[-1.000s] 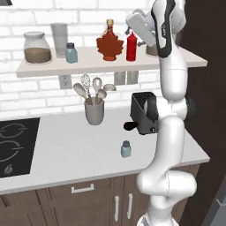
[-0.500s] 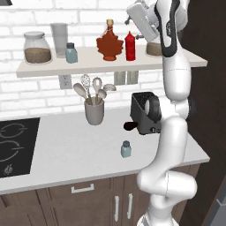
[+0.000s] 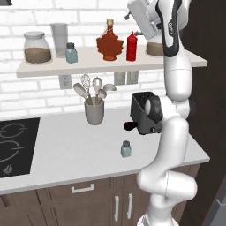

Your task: Put the shaker and condiment bottle from the counter next to their counterparts in the cabinet.

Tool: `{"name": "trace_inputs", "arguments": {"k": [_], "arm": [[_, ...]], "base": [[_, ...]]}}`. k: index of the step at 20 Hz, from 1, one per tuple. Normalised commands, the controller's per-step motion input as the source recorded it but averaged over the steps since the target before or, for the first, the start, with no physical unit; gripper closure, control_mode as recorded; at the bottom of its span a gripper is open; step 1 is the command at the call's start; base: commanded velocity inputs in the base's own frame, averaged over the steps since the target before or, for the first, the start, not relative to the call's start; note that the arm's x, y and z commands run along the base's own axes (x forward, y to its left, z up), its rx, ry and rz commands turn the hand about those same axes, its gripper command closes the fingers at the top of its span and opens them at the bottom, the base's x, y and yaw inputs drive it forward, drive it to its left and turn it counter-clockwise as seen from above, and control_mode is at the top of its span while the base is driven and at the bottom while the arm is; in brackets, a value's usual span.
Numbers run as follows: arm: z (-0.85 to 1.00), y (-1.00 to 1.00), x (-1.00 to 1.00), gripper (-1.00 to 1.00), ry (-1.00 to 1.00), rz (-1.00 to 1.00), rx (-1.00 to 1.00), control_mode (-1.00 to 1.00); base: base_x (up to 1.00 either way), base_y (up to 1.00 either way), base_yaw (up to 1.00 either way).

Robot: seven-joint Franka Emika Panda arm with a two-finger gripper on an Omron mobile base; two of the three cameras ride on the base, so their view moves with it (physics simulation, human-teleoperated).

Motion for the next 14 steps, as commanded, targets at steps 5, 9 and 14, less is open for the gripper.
{"name": "trace_inputs", "arguments": {"k": [5,9,14], "arm": [[0.53,0.0,-0.03,-1.0,0.01,0.0,0.07,-1.0],[0.52,0.0,-0.09,-1.0,0.0,0.0,0.08,-1.0],[0.21,0.0,-0.59,-1.0,0.0,0.0,0.03,-1.0]], "base": [[0.0,0.0,0.0],[0.0,0.0,0.0],[0.0,0.0,0.0]]}}
